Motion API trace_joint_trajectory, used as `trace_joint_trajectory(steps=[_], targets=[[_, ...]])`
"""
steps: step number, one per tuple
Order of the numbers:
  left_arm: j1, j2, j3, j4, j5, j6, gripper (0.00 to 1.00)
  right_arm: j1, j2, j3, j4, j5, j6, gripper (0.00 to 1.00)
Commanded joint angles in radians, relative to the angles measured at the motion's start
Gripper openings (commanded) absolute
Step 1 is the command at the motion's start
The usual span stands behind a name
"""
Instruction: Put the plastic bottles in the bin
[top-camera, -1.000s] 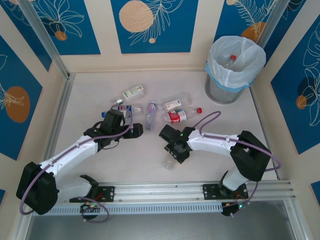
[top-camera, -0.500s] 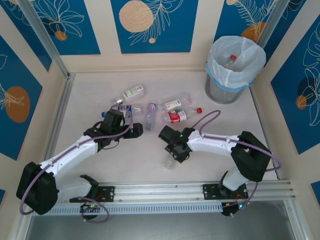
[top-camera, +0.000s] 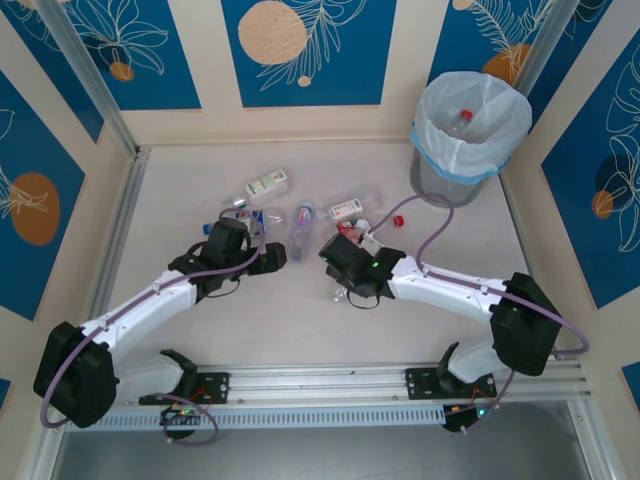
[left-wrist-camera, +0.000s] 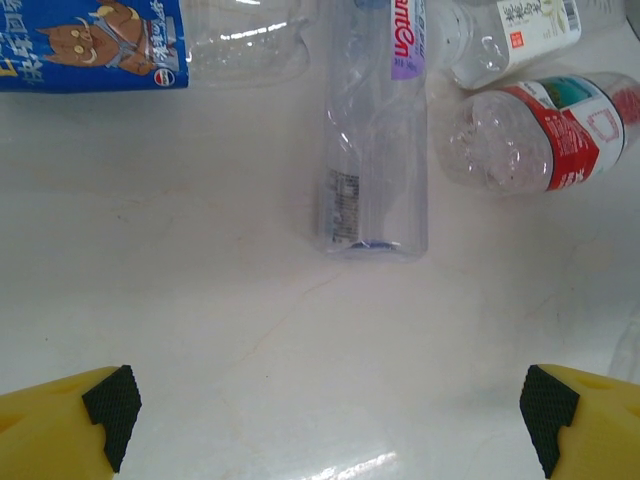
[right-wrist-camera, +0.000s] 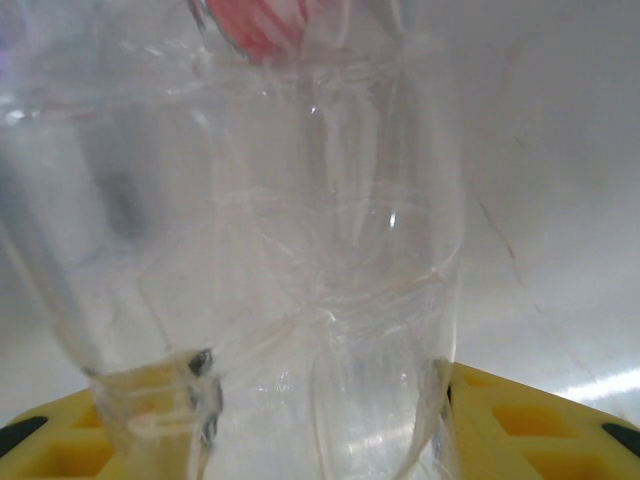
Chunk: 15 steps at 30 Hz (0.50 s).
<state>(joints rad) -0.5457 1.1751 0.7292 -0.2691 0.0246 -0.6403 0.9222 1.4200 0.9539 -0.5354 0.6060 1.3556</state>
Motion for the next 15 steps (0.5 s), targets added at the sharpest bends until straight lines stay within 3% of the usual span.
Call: trace_joint_trajectory(steps=[1, 10, 15], targets=[[-0.009, 0.013, 0.01, 0.038, -0.028, -0.055, 0.99, -0.02, -0.046, 0.02, 0.095, 0.086, -0.176, 0.37], [-0.009, 0.044, 0.052, 0.046, -0.058, -0.08, 0.99, -0.089, -0.12, -0.002, 0.197, 0.052, -0.353, 0.36], [-0.009, 0.071, 0.086, 0.066, -0.036, -0.094, 0.99, -0.174, -0.147, -0.003, 0.299, -0.045, -0.498, 0.35]])
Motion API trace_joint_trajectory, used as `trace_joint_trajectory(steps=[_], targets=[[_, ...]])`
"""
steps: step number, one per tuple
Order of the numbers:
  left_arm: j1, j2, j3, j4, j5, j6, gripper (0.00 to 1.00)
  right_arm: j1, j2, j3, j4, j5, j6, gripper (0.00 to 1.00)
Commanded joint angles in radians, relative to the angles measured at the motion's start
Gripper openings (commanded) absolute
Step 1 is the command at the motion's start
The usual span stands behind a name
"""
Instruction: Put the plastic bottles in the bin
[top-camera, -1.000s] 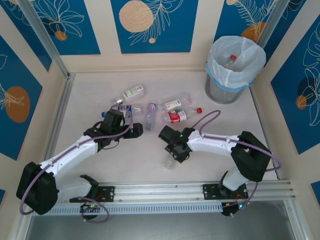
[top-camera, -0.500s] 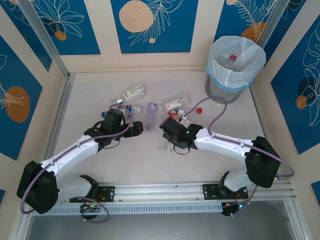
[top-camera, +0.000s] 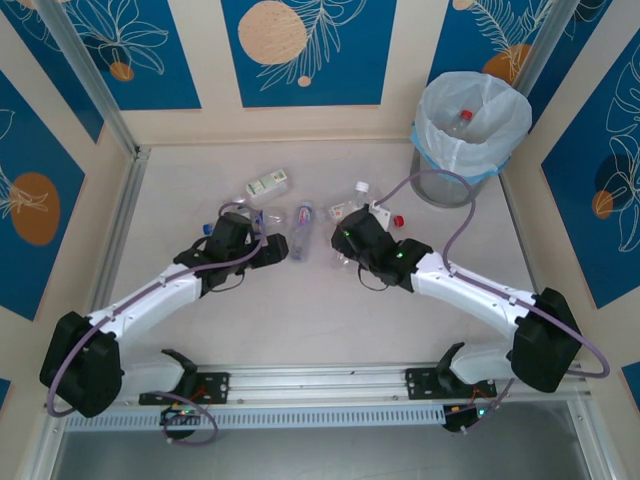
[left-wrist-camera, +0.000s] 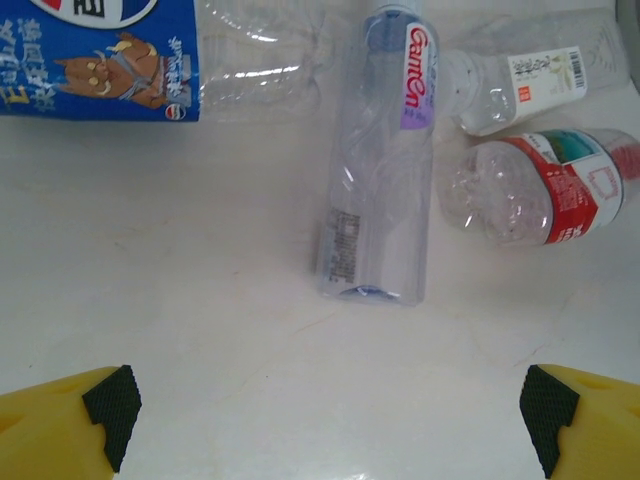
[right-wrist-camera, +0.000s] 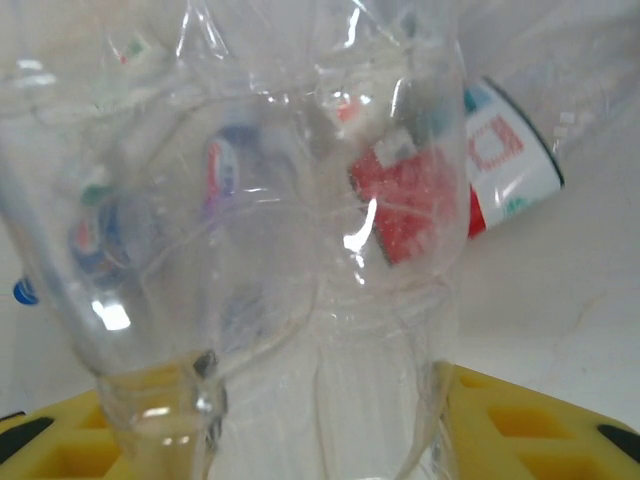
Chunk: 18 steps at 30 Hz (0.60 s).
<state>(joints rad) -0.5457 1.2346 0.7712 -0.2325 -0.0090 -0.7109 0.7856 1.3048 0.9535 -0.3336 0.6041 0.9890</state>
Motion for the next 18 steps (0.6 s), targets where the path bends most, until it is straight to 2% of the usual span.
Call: trace_joint_trajectory(steps=[1, 10, 18], targets=[[-0.008, 0.02, 0.048, 0.036, 0.003, -0.028, 0.99, -0.055, -0.038, 0.004, 0.105, -0.06, -0.166, 0.35], [-0.015, 0.1, 0.075, 0.084, 0.048, -0.061, 0.99, -0.182, -0.105, 0.048, 0.193, -0.134, -0.351, 0.31], [-0.027, 0.144, 0.123, 0.085, 0.048, -0.047, 0.99, -0.337, -0.157, 0.103, 0.241, -0.128, -0.473, 0.31]])
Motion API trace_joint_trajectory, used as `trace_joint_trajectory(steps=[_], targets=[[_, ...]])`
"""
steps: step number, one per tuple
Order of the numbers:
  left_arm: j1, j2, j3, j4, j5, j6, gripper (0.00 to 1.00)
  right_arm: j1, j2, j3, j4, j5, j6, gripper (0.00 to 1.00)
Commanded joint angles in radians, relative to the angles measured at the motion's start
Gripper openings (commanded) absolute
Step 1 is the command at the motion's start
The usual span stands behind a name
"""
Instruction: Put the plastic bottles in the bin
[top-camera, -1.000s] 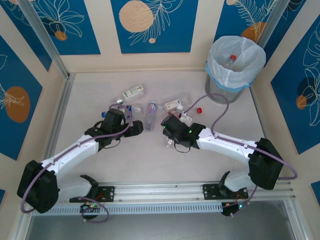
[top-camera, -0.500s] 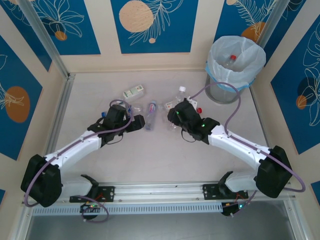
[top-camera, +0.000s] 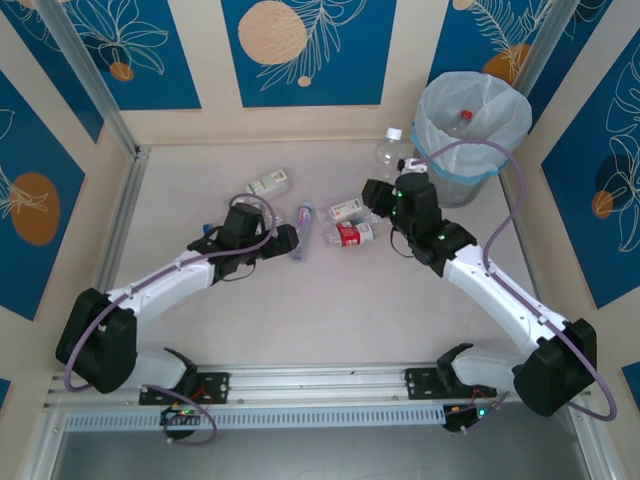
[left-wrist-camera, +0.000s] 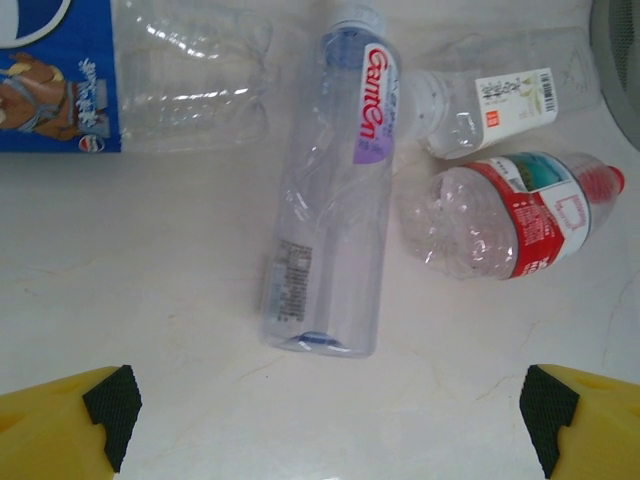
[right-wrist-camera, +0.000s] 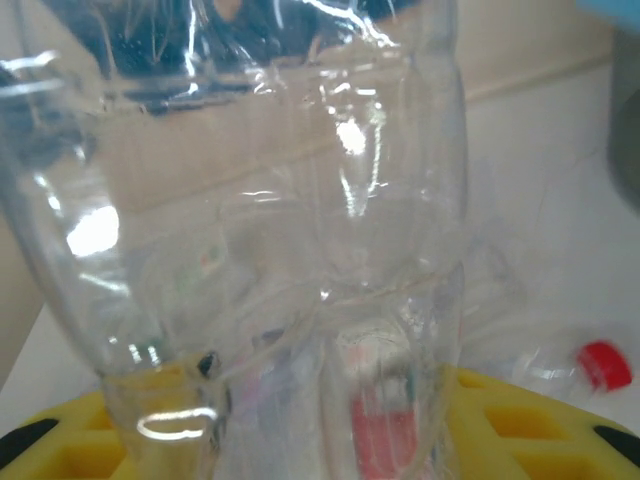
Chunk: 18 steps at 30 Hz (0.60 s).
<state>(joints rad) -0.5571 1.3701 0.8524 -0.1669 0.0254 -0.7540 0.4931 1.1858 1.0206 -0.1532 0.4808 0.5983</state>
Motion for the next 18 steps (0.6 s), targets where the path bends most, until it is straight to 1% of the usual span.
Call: trace_joint_trajectory(steps=[1, 7, 11, 15, 18], targets=[[-0.016, 0.012, 0.046, 0.019, 0.012, -0.003, 0.99, -0.072, -0.042, 0.04, 0.068, -0.009, -0.094, 0.31], [-0.017, 0.024, 0.056, 0.016, 0.019, 0.005, 0.99, -0.242, -0.029, 0.093, 0.089, -0.102, -0.152, 0.3], [-0.019, 0.026, 0.051, 0.02, 0.041, 0.011, 0.99, -0.339, 0.01, 0.147, 0.097, -0.126, -0.19, 0.3], [-0.025, 0.021, 0.045, 0.012, 0.05, 0.025, 0.99, -0.439, 0.072, 0.256, 0.064, -0.208, -0.198, 0.31], [-0.029, 0.016, 0.042, 0.014, 0.057, 0.044, 0.99, -0.495, 0.124, 0.332, 0.066, -0.224, -0.217, 0.31]])
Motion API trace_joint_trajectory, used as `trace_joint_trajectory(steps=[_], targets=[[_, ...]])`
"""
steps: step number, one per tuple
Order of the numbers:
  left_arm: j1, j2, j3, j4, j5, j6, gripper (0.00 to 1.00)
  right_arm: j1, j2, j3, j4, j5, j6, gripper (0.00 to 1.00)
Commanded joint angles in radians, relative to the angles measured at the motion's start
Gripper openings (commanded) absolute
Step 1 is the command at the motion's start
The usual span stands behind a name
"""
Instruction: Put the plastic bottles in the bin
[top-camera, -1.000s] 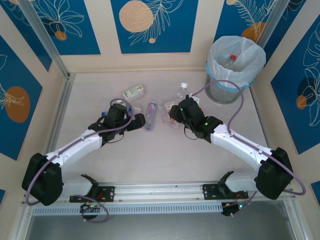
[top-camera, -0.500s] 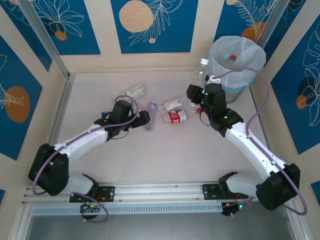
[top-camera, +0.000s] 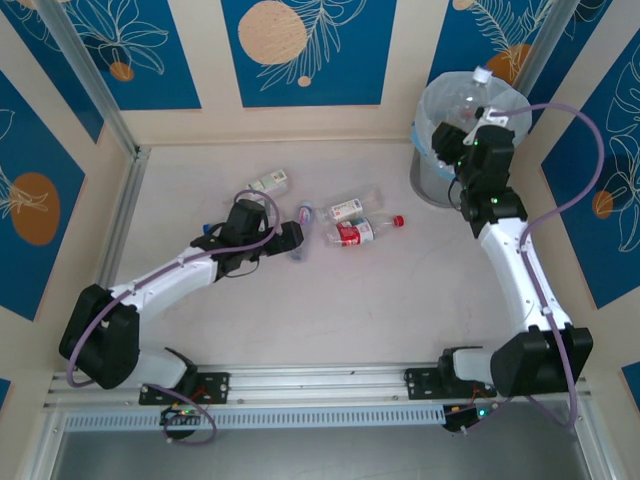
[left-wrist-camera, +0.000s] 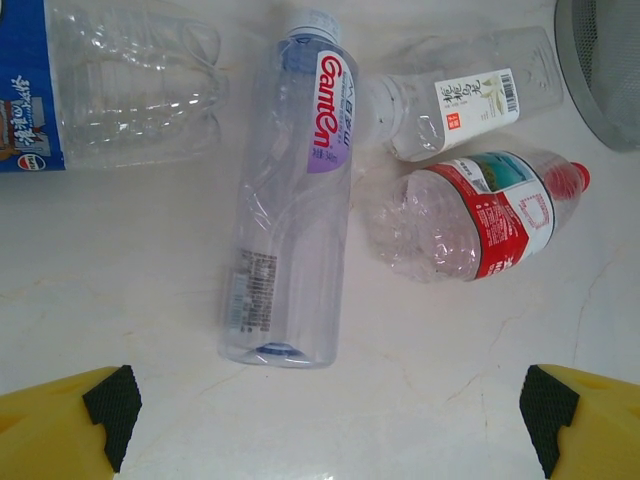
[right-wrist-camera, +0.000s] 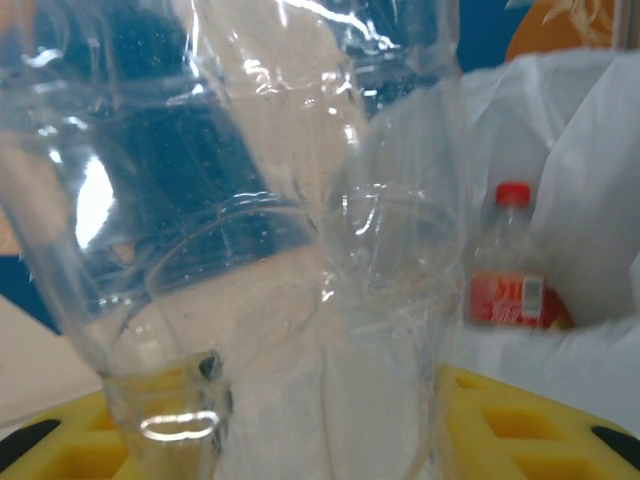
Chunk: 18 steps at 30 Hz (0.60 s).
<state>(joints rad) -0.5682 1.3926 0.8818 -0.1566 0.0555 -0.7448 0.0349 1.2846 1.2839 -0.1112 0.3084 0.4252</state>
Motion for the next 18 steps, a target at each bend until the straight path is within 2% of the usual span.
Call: trace_joint_trajectory(steps=[1, 4, 8, 13, 18], targets=[[-0.019, -0.009, 0.013, 0.01, 0.032, 0.045, 0.99, -0.055, 0.046, 0.092, 0.032, -0.058, -0.043, 0.31], [-0.026, -0.013, 0.013, 0.024, 0.042, 0.086, 0.99, -0.097, 0.091, 0.127, 0.114, -0.075, -0.039, 0.31], [-0.031, 0.0, 0.033, -0.012, 0.019, 0.123, 0.99, -0.107, 0.154, 0.162, 0.276, -0.027, -0.091, 0.31], [-0.036, 0.003, 0.041, -0.037, -0.002, 0.122, 0.99, -0.112, 0.259, 0.248, 0.344, 0.03, -0.156, 0.31], [-0.039, -0.001, 0.042, -0.057, -0.016, 0.108, 0.99, -0.113, 0.369, 0.343, 0.327, 0.092, -0.249, 0.31]])
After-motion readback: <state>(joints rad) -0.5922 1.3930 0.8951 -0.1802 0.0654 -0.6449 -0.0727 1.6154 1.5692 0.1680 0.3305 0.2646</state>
